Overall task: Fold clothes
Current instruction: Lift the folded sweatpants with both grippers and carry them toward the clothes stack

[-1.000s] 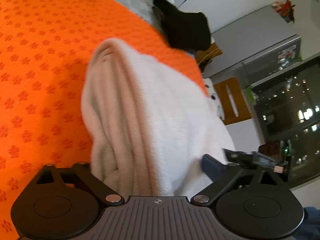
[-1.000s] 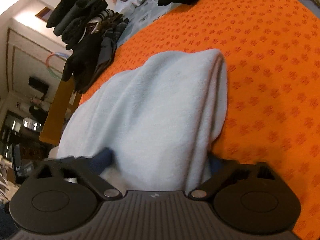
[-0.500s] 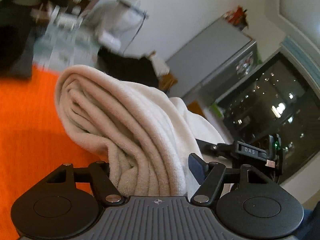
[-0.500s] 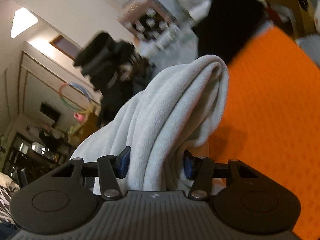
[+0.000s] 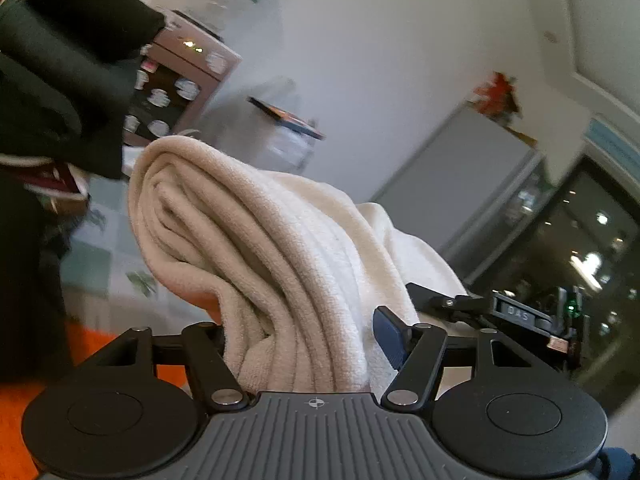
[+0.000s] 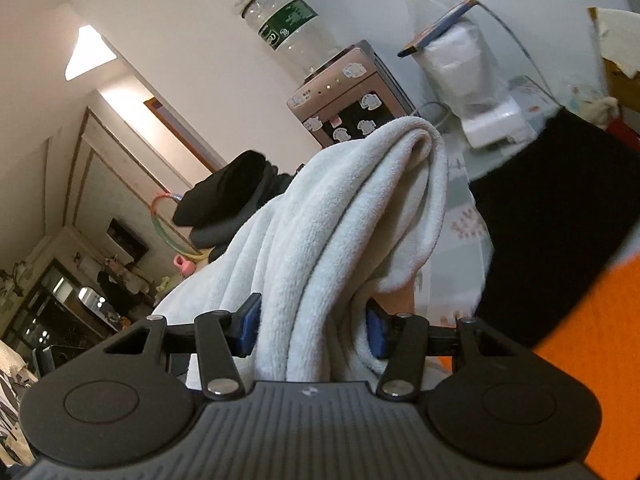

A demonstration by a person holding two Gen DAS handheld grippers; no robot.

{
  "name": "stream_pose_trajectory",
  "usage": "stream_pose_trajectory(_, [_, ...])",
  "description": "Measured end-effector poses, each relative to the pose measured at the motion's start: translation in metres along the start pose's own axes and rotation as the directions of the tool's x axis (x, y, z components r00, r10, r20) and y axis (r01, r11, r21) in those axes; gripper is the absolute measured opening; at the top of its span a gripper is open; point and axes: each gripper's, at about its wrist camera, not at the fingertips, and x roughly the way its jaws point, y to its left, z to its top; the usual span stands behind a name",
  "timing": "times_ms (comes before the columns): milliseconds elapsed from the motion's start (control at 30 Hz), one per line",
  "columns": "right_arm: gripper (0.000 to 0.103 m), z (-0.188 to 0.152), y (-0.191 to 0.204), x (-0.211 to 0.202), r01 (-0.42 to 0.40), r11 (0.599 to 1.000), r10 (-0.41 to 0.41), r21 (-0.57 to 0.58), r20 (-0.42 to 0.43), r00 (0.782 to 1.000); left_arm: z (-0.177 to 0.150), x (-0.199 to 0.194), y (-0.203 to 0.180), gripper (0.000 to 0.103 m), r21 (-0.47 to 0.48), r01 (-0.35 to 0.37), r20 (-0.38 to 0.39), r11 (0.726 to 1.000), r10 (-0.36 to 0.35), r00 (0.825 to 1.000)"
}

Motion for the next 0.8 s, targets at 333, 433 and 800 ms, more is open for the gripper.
stream_pose_trajectory(333, [0.058, 0.054, -0.106, 0.133, -0.044, 0.992, 0.044, 0.117, 0.003, 0.999, 0.066, 0.116, 0.08, 0.065, -0.031, -0.12, 0.008, 0.992, 0.12, 0.993])
stream_pose_trajectory(433, [0.058, 0.057, -0.142, 0.175, -0.043, 0.988, 0.046, 0.149, -0.021, 0.999, 0.075, 0.148, 0.109, 0.063, -0.012, -0.161, -0.018, 0.987, 0.16, 0.987])
stream_pose_trajectory(800, [0.063, 0.043, -0.196, 0.248, 0.082, 0.996, -0.079, 0.023, -0.106, 0.991, 0.074, 0.204, 0.191, 0.059, 0.011, -0.337, -0.088, 0.942, 0.336, 0.938])
